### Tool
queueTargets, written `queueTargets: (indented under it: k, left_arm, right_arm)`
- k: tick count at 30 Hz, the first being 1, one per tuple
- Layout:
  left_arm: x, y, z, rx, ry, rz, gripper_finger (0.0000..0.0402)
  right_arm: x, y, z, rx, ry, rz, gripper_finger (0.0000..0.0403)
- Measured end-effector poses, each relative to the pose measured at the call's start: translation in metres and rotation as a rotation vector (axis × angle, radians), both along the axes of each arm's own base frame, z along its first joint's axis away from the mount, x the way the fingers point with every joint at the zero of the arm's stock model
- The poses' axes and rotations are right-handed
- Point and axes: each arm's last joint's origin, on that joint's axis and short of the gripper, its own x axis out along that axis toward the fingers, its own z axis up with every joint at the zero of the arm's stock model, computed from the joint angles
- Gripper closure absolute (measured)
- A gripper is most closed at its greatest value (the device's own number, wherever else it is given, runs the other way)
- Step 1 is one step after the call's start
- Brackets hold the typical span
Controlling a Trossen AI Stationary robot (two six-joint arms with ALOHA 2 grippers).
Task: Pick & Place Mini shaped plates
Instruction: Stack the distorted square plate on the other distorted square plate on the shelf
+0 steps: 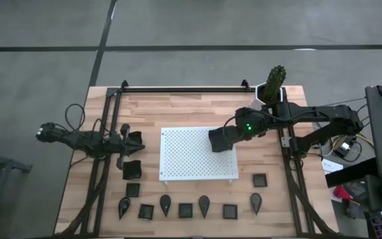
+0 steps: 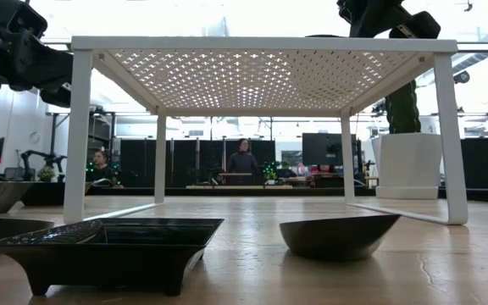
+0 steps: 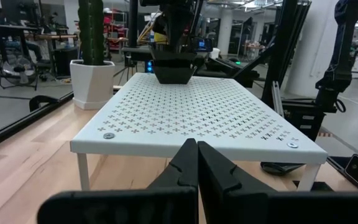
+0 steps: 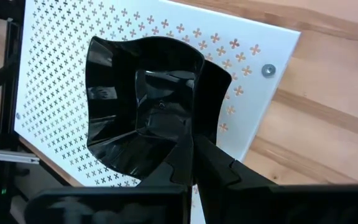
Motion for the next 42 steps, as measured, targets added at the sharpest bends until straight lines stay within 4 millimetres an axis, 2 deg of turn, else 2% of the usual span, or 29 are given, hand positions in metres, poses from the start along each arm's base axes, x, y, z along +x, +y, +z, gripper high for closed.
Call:
queueTargets:
  k: [4, 9, 15, 23, 29, 33, 36, 40, 42]
  left_arm:
    - [0.000, 0.000, 0.000, 0.000, 0.000, 0.000, 0.0401]
    - [0.000, 0.000, 0.000, 0.000, 0.000, 0.000, 0.0401]
    - [0.000, 0.000, 0.000, 0.000, 0.000, 0.000, 0.0401]
    - [0.000, 0.000, 0.000, 0.000, 0.000, 0.000, 0.0401]
    - [0.000, 0.000, 0.000, 0.000, 0.000, 0.000, 0.0401]
    - [0.000, 0.000, 0.000, 0.000, 0.000, 0.000, 0.0401]
    - [0.000, 0.000, 0.000, 0.000, 0.000, -0.001, 0.0401]
    - [0.000, 0.000, 0.000, 0.000, 0.000, 0.000, 0.0401]
    - [0.000, 0.000, 0.000, 0.000, 0.000, 0.000, 0.0401]
  right_arm:
    - [0.000, 0.000, 0.000, -0.002, 0.001, 0.007, 0.0373]
    - [0.001, 0.001, -0.001, -0.001, 0.006, 0.014, 0.0328]
    - [-0.004, 0.002, 0.009, -0.012, -0.043, 0.039, 0.0282]
    - [-0.008, 0.015, 0.017, -0.038, -0.074, 0.125, 0.0264]
    - [-0.008, 0.029, 0.018, -0.059, -0.088, 0.205, 0.0273]
    - [-0.011, 0.038, 0.019, -0.164, -0.095, 0.269, 0.0288]
    - [-0.015, 0.044, 0.022, -0.253, -0.108, 0.310, 0.0316]
    - [-0.023, 0.051, 0.027, -0.399, -0.125, 0.348, 0.0378]
    - [-0.027, 0.054, 0.030, -0.455, -0.139, 0.357, 0.0388]
